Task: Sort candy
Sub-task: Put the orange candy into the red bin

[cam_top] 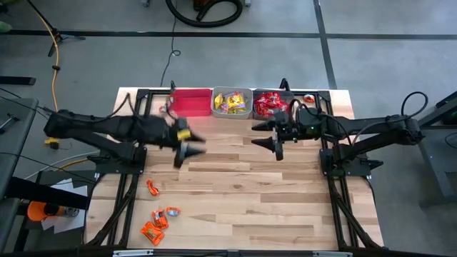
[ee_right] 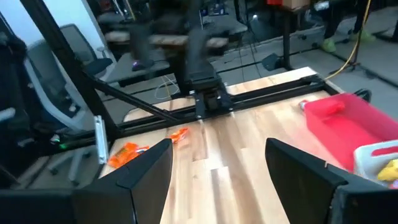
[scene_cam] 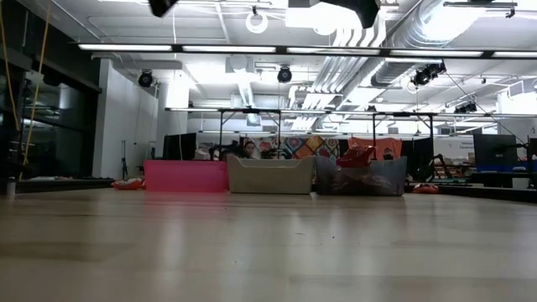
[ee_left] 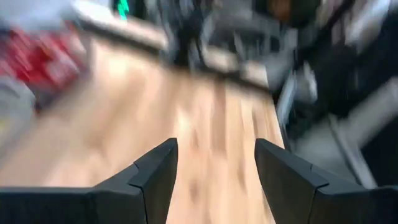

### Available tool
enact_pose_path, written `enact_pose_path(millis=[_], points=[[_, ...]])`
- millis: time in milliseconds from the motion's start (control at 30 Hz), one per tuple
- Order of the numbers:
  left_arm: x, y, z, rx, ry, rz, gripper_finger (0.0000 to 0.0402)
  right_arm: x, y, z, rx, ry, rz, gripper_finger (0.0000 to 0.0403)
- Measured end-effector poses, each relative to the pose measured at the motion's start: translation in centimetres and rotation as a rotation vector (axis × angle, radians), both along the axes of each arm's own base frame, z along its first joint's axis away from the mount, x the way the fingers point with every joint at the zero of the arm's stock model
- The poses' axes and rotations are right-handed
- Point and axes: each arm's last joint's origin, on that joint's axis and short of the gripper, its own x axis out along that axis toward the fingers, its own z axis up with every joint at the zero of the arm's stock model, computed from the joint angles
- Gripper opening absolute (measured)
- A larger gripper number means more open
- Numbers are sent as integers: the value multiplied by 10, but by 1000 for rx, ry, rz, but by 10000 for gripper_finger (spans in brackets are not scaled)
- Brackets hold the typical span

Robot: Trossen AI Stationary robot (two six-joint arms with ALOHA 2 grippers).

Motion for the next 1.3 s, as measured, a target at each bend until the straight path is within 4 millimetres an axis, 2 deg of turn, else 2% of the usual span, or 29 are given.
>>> enact_pose_path(millis=[100,267,367,467,633,700,867,1067,1300], points=[[-5,-30,-8,-18,235,-89,202,0,-1,0,-46,0,-28,252],[-23,-81,-46,-54,654,-160,202,0,-3,0,-84,3,-97,252],[-40,-101,-70,22,900,-127,202,0,-3,0,-84,4,-99,252],[-49,-113,-91,121,1015,-135,202,1,-3,-2,-84,9,-99,252],[-54,-124,-130,172,1049,-277,202,4,-4,-6,-81,32,-100,252],[-60,-123,-143,184,1070,-345,202,5,-4,-8,-81,52,-100,252],[-70,-113,-165,283,1103,-384,202,5,-4,-11,-61,79,-103,252],[-74,-110,-180,332,1095,-498,194,5,-4,-15,-7,113,-116,252],[-74,-109,-185,353,1056,-494,136,4,-4,-18,-5,145,-117,252]])
